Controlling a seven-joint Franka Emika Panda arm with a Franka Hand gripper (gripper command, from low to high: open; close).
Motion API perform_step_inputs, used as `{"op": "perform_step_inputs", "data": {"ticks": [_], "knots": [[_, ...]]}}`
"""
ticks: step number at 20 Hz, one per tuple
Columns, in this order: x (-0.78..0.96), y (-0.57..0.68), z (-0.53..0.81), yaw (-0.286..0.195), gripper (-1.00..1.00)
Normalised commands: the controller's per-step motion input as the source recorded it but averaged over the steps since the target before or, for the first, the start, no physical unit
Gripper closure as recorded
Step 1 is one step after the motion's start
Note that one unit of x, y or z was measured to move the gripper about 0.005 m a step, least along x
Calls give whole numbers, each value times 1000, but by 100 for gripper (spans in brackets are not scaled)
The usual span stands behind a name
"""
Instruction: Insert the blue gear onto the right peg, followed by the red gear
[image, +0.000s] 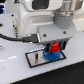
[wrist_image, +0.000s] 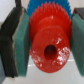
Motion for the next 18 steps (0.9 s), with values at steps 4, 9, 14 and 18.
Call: {"op": "perform_step_inputs", "data": {"ticks": [4,9,14,18], "knots": [[110,-47,-157,0,100],[168,-1,-241,0,100],[179,14,-126,0,100],[127,37,-37,0,100]]}}
